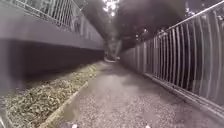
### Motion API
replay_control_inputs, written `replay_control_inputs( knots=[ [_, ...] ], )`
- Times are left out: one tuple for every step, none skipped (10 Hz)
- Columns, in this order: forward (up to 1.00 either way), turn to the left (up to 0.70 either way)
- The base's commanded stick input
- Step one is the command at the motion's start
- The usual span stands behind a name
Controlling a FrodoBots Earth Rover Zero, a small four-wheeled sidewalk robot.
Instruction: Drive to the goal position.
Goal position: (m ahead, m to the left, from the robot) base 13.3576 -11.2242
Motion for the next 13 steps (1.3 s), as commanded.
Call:
replay_control_inputs(
  knots=[
    [1.0, 0.0],
    [1.0, 0.0],
    [1.0, 0.0],
    [1.0, 0.0],
    [1.0, 0.0],
    [1.0, 0.0],
    [1.0, 0.0],
    [1.0, 0.0],
    [1.0, 0.0],
    [1.0, 0.0],
    [1.0, 0.0],
    [1.0, 0.0],
    [1.0, 0.0]
  ],
)
